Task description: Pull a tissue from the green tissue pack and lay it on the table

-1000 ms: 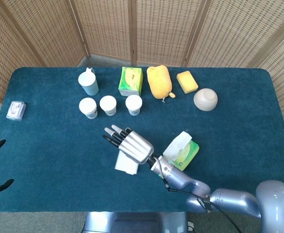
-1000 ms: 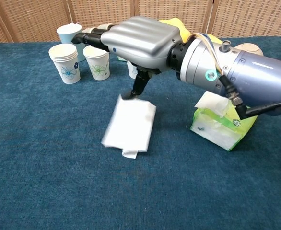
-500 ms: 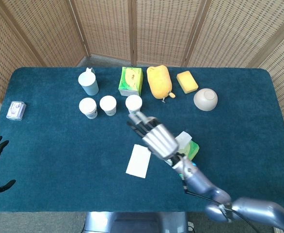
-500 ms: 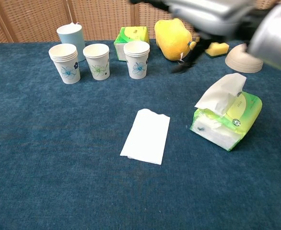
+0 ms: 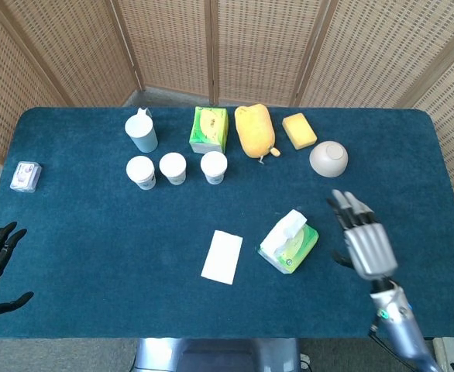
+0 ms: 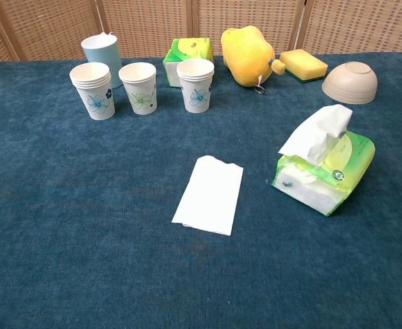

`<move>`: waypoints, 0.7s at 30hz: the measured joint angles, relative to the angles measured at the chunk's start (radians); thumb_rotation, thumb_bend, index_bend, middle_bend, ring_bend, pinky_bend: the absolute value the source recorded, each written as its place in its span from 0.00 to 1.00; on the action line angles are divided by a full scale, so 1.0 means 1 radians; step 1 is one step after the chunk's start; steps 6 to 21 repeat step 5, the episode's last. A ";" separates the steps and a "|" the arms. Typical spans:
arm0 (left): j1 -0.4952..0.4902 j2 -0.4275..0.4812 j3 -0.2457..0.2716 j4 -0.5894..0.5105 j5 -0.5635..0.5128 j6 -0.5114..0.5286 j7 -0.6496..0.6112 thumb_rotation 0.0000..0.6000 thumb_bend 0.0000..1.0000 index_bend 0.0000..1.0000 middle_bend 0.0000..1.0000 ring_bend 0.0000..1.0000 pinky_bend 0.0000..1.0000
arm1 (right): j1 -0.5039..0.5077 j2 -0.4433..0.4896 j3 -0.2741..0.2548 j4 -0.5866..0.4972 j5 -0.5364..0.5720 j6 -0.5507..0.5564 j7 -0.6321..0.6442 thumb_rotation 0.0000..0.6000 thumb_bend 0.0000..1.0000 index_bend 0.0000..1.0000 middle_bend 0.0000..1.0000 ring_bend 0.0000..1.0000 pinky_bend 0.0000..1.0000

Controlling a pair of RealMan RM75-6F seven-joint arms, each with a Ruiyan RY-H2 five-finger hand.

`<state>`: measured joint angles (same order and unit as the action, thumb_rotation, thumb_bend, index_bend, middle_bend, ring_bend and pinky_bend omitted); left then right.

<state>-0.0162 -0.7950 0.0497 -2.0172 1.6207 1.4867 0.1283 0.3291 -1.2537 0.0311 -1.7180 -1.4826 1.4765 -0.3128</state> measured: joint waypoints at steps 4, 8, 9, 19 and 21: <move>-0.002 0.003 0.003 -0.001 0.003 -0.005 -0.012 1.00 0.00 0.00 0.00 0.00 0.00 | -0.071 0.054 -0.041 -0.046 -0.004 0.058 0.015 1.00 0.00 0.00 0.00 0.00 0.09; -0.002 0.006 0.004 0.000 0.004 -0.006 -0.017 1.00 0.00 0.00 0.00 0.00 0.00 | -0.089 0.067 -0.049 -0.062 -0.006 0.073 0.012 1.00 0.00 0.00 0.00 0.00 0.09; -0.002 0.006 0.004 0.000 0.004 -0.006 -0.017 1.00 0.00 0.00 0.00 0.00 0.00 | -0.089 0.067 -0.049 -0.062 -0.006 0.073 0.012 1.00 0.00 0.00 0.00 0.00 0.09; -0.002 0.006 0.004 0.000 0.004 -0.006 -0.017 1.00 0.00 0.00 0.00 0.00 0.00 | -0.089 0.067 -0.049 -0.062 -0.006 0.073 0.012 1.00 0.00 0.00 0.00 0.00 0.09; -0.002 0.006 0.004 0.000 0.004 -0.006 -0.017 1.00 0.00 0.00 0.00 0.00 0.00 | -0.089 0.067 -0.049 -0.062 -0.006 0.073 0.012 1.00 0.00 0.00 0.00 0.00 0.09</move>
